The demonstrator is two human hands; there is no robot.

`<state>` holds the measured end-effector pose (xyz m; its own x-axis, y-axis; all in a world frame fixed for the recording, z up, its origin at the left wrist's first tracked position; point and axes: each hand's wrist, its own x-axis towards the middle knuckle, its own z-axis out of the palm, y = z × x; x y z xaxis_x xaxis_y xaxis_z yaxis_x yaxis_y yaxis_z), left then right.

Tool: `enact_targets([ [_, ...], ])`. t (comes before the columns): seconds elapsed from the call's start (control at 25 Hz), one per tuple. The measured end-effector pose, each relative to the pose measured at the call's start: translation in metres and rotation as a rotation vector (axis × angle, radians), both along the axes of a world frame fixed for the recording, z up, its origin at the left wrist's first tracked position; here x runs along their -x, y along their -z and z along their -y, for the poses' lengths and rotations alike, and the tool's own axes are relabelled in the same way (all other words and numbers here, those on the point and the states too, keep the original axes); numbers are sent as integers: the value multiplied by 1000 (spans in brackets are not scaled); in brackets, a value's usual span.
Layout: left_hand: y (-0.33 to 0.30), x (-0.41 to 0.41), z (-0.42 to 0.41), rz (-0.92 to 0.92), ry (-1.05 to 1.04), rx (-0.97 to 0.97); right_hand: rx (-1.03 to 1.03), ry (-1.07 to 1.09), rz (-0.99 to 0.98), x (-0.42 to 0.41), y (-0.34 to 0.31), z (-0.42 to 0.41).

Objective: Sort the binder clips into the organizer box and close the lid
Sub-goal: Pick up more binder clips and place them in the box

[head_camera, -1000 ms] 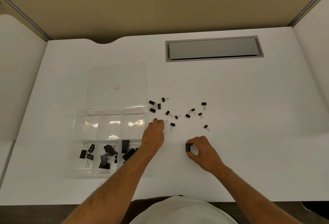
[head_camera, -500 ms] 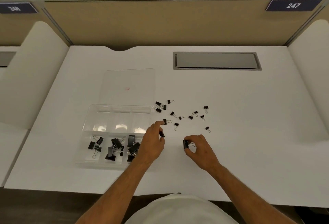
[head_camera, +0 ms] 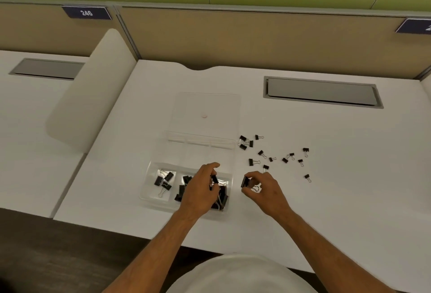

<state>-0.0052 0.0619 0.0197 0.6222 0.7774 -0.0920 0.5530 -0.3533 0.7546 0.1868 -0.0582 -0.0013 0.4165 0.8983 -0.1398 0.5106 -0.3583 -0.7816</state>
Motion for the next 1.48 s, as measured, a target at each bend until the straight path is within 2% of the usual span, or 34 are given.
enact_targets([
  [0.4,24,121,-85,-20,-225,11,-16,-134,-5,116,17,-107],
  [0.6,29,154,-102,-16,-259,26,25,-214,29,161,14,-143],
  [0.84,34,166,-114,13,-252,56,-22,-310,148,191,27,-173],
  [1.12,30,170,-131,32,-269,76,-17,-480,383,191,42,-177],
  [1.2,31,168,-134,40,-225,87,-35,-403,330,185,39,-174],
  [1.32,28,159,-134,69,-137,156,-49,-219,130,179,24,-170],
  [1.48,22,135,-123,98,-3,197,-64,-168,48,169,14,-166],
])
